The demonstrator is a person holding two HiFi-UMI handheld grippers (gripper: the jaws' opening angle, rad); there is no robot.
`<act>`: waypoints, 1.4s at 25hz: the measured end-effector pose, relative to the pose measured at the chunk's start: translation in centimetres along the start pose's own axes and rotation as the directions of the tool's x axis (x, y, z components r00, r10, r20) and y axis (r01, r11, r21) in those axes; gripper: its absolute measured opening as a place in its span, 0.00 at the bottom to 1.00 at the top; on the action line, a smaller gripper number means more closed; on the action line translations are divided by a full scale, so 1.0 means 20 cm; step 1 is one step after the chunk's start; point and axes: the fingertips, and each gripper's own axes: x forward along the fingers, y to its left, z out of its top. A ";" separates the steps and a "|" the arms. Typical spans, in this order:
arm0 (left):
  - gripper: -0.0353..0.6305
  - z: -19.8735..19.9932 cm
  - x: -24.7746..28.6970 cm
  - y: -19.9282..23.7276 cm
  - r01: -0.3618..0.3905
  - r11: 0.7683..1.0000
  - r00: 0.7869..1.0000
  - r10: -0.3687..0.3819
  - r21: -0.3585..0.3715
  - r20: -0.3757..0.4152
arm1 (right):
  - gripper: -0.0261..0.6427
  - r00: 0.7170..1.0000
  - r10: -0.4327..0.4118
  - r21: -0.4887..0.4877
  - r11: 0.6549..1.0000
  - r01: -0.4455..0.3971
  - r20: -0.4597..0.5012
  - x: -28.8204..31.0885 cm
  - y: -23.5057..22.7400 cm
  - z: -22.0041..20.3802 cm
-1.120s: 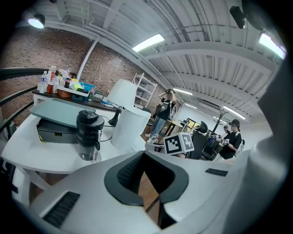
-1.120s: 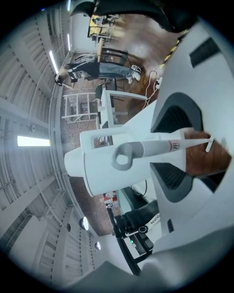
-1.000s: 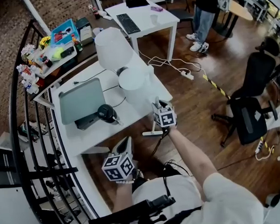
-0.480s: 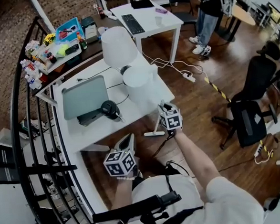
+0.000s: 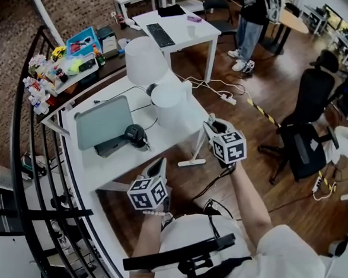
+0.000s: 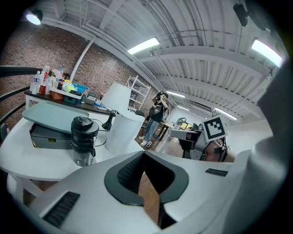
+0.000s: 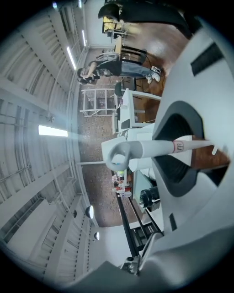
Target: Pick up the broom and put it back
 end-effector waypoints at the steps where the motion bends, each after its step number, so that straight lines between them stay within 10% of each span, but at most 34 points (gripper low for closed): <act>1: 0.04 0.01 0.01 -0.01 0.007 1.000 1.000 -0.007 0.004 0.003 | 0.23 1.000 0.001 0.000 1.000 -0.001 0.012 -0.03 0.00 0.05; 11: 0.04 0.12 0.04 -0.10 0.048 0.995 0.999 -0.050 0.084 0.016 | 0.23 0.993 -0.023 0.002 1.000 0.023 0.114 -0.31 0.08 0.31; 35: 0.04 0.20 0.04 -0.08 0.054 0.995 0.998 -0.057 0.087 0.031 | 0.23 0.999 0.005 0.053 0.999 -0.008 0.054 -0.36 0.20 0.07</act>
